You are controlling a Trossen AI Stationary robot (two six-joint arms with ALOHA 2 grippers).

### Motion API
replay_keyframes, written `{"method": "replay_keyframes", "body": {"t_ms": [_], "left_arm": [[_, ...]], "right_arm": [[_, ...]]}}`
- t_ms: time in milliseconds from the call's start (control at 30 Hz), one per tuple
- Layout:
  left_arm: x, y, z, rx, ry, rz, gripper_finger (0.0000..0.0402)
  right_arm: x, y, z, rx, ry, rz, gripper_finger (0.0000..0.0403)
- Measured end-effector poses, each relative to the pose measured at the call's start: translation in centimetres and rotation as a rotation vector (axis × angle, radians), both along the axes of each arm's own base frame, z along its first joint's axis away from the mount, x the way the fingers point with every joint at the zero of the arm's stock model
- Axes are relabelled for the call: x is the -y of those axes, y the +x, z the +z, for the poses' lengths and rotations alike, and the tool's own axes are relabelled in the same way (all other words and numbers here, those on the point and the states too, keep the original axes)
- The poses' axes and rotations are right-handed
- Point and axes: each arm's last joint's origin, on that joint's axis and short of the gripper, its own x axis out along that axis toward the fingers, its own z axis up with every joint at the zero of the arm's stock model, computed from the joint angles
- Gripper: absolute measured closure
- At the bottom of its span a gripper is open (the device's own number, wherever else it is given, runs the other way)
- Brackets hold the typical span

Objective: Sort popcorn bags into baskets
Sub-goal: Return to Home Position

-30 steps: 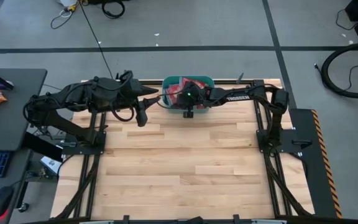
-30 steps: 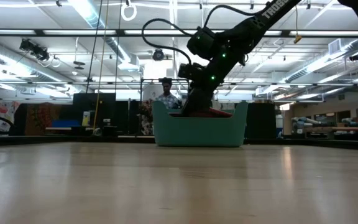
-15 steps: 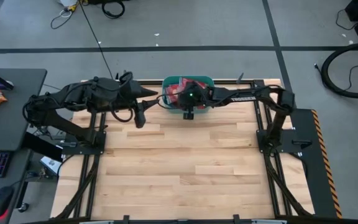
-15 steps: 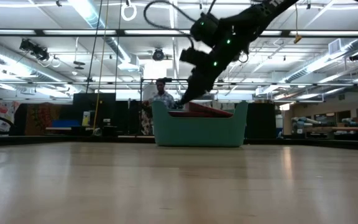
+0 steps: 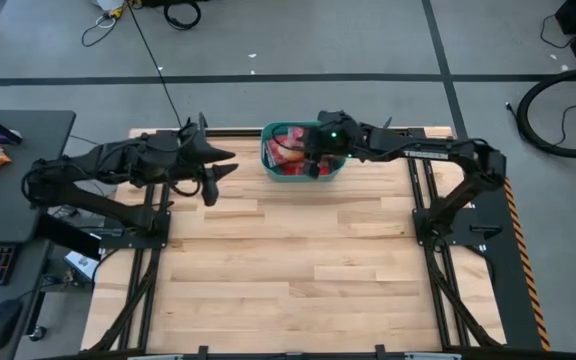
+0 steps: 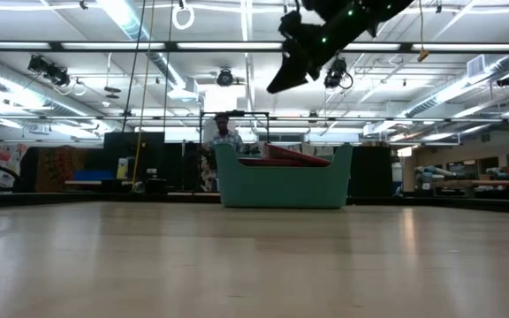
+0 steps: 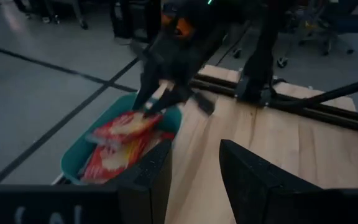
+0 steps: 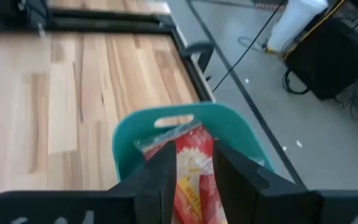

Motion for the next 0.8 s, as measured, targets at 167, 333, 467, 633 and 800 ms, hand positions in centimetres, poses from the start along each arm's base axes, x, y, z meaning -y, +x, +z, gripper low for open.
{"method": "replay_keyframes", "body": {"t_ms": [167,333,467,633,800], "left_arm": [[-0.3,-1.6,-2.3,0.118,-0.061,0.035,0.0262],[-0.3,-3.2,-4.5,0.251,-0.127,0.052,0.0262],[-0.5,-5.0,-6.2,0.363,-0.175,0.070,0.0262],[-0.7,-7.3,-8.3,0.456,-0.238,0.101,0.0263],[-0.9,-9.8,-9.7,0.574,-0.262,0.135,0.0273]], "right_arm": [[-0.4,-0.9,1.8,0.090,0.030,0.031,0.0308],[-0.6,-2.0,3.4,0.192,0.152,0.066,0.0325],[-0.8,-2.9,4.5,0.240,0.179,0.061,0.0340],[-1.6,-3.6,5.3,0.246,0.175,0.056,0.0362],[-2.8,-4.2,4.9,0.249,0.183,0.057,0.0393]]}}
